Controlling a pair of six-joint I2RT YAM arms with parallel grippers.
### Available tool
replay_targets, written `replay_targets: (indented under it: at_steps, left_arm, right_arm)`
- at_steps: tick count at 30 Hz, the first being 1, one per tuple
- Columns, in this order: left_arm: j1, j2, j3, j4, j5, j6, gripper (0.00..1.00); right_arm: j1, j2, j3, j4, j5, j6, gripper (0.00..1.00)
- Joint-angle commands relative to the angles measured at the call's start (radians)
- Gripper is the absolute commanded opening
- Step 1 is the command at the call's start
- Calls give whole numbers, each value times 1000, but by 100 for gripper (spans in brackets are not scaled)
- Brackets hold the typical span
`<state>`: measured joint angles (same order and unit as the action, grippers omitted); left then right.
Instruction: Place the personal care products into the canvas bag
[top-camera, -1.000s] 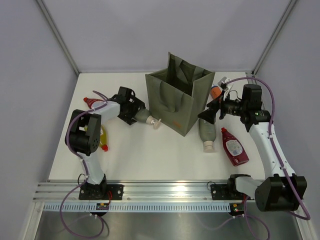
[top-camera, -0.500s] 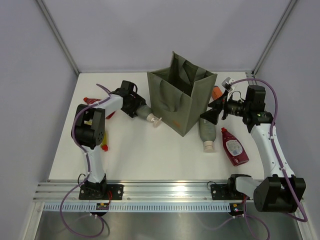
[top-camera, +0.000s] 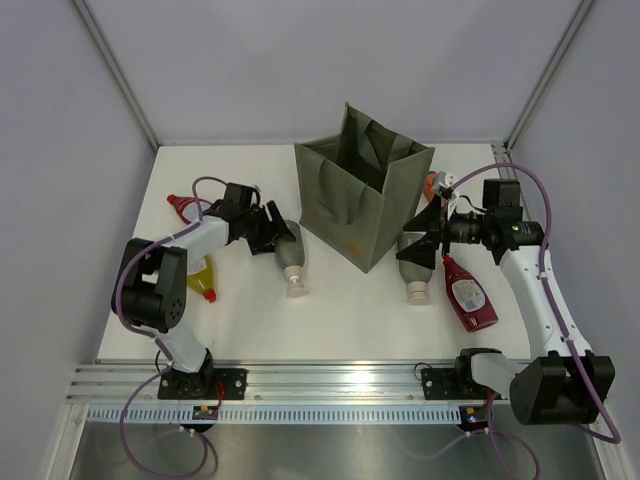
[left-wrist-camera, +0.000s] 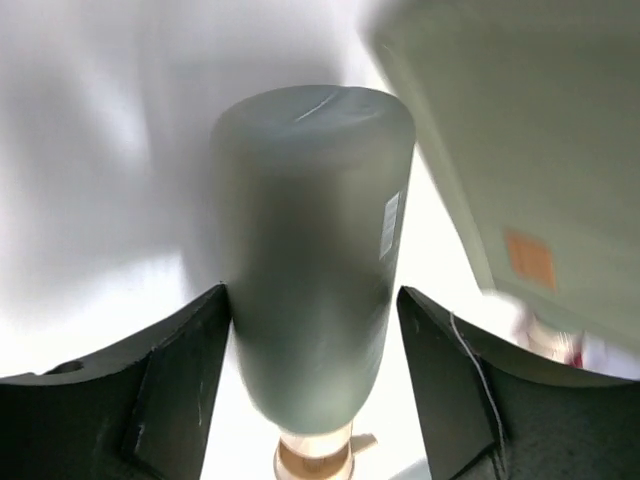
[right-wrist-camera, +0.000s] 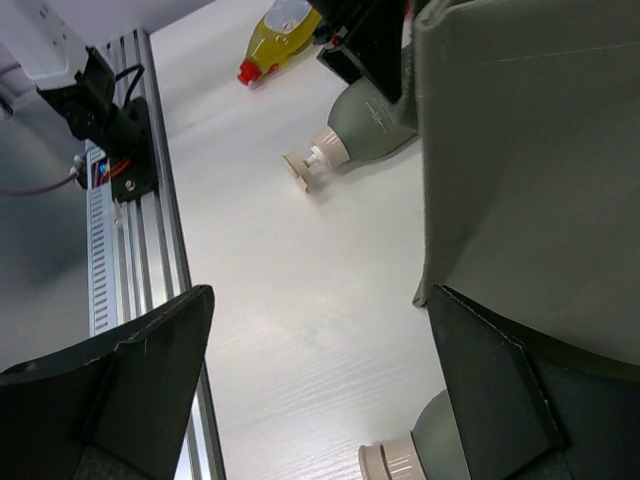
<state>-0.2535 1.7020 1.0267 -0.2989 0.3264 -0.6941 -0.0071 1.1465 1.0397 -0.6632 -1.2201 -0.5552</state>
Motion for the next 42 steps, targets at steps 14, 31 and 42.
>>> replay_targets:
  at_steps: [14,31,42]
  left_arm:
    - [-7,-120,-143,81,465,130,0]
    - [-6,-712,-197,-52,39,416,71]
    - [-6,-913,-215,-97,-33,459,99]
  right_arm:
    - [590,117,106,-141,424,-266,98]
    - [791,160,-179,175,1315,46,99]
    - [791,427,-173,174,1294,86,100]
